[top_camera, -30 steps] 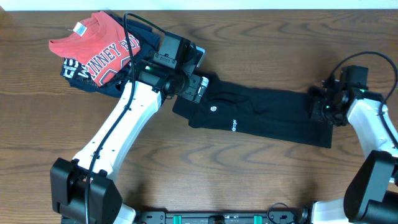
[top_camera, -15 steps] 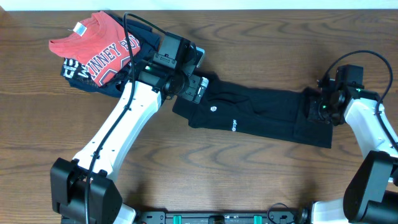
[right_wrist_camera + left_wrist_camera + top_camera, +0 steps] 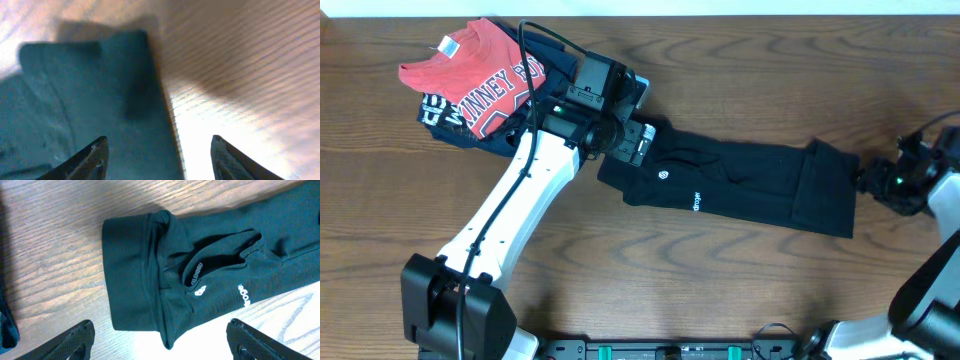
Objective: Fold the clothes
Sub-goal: 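Fold the right end leftward with the right gripper toward the left gripper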
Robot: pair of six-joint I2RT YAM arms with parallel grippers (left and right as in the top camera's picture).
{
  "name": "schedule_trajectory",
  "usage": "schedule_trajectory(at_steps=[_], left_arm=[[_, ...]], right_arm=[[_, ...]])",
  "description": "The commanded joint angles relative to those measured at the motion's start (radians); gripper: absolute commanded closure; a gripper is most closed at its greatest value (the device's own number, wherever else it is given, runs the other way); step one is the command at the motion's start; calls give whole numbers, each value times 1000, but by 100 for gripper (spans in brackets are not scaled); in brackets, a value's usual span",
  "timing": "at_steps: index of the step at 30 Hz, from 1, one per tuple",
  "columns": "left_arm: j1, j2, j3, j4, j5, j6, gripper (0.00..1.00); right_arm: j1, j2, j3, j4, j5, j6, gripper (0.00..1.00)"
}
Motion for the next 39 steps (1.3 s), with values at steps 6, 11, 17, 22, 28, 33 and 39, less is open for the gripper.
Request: schedule_trajectory(at_steps=[6, 11, 17, 22, 28, 33, 39], left_arm=[[1, -7, 23, -6, 6, -9, 14], [1, -7, 23, -5, 6, -9, 14], [1, -7, 23, -6, 6, -9, 14], [1, -7, 23, -6, 5, -9, 14], [1, -7, 23, -5, 5, -8, 14], [1, -7, 23, -5, 6, -9, 14], [1, -7, 23, -6, 6, -9, 14]], right_arm=[[-35, 196, -6, 8, -274, -129, 45], [-35, 232, -6, 11, -292, -132, 57], [-45, 223, 8, 2, -292, -129, 99], [-71, 163, 55, -43, -176, -83, 99], [-73, -5, 87, -68, -21, -60, 99], [-24, -102, 87, -96, 97, -22, 99], [106, -110, 86, -129, 134, -4, 99]])
